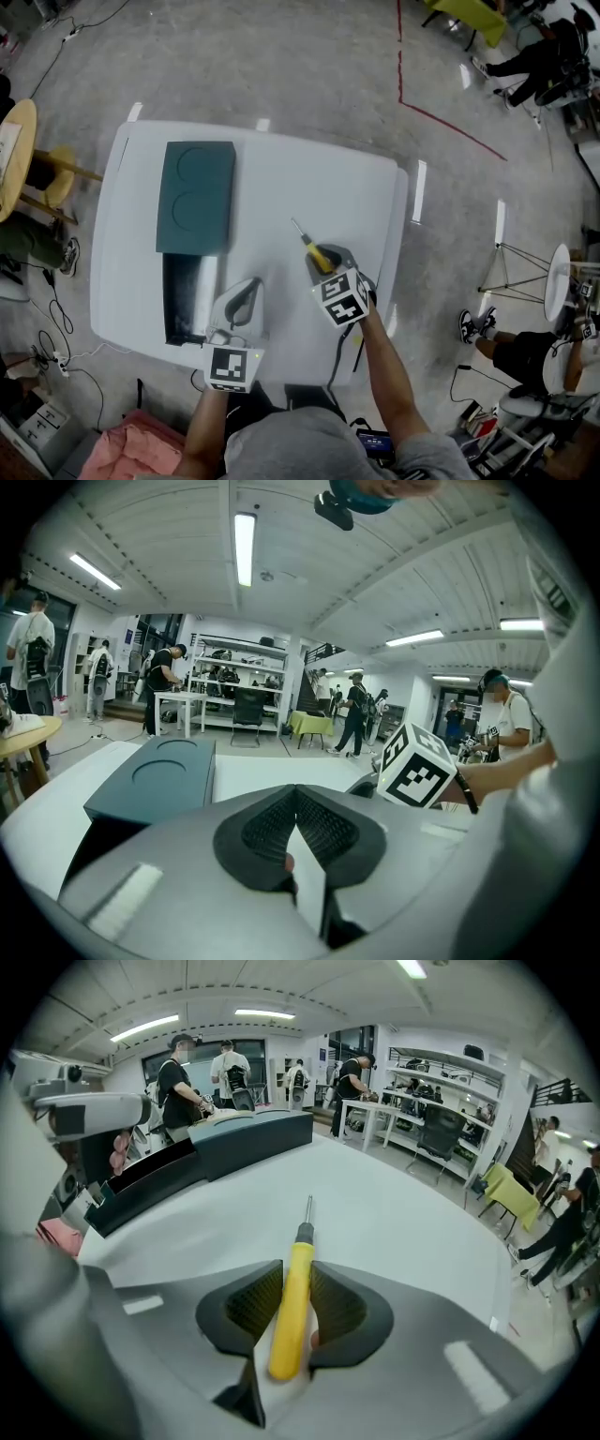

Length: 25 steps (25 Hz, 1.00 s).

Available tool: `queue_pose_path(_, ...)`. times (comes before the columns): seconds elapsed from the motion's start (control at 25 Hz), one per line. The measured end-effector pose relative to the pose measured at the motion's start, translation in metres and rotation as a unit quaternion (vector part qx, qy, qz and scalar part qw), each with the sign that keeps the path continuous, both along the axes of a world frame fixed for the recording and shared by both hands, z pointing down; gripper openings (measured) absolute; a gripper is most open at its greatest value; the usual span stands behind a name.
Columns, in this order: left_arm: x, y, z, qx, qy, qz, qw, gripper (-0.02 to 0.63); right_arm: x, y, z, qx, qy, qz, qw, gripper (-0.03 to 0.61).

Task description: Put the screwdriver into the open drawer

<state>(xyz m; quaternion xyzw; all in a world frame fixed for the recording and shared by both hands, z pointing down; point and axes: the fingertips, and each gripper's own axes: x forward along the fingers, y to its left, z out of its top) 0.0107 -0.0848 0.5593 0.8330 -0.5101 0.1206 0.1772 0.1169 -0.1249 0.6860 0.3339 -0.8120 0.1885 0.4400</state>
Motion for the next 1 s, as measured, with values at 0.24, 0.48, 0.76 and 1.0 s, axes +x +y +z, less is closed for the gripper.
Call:
queue_pose_path(0.24, -0.002, 0.002, -0.002, 0.002, 0.004, -0.005, 1.0, 0.012, -0.002, 0.001, 0.001, -0.003, -0.006, 0.002, 1.0, 0.084)
queue_pose_path(0.48, -0.002, 0.005, -0.001, 0.004, -0.003, 0.002, 1.0, 0.012, -0.001, 0.001, 0.002, -0.005, -0.008, 0.009, 1.0, 0.083)
queue_pose_path(0.76, -0.005, 0.01, -0.003, 0.005, -0.006, 0.003, 1.0, 0.012, 0.001, -0.001, -0.007, 0.012, -0.009, 0.016, 1.0, 0.083)
queue_pose_path(1.0, -0.005, 0.016, -0.013, 0.011, -0.005, 0.003, 0.9999, 0.012, 0.002, -0.002, -0.032, 0.043, -0.02, 0.029, 0.998, 0.083)
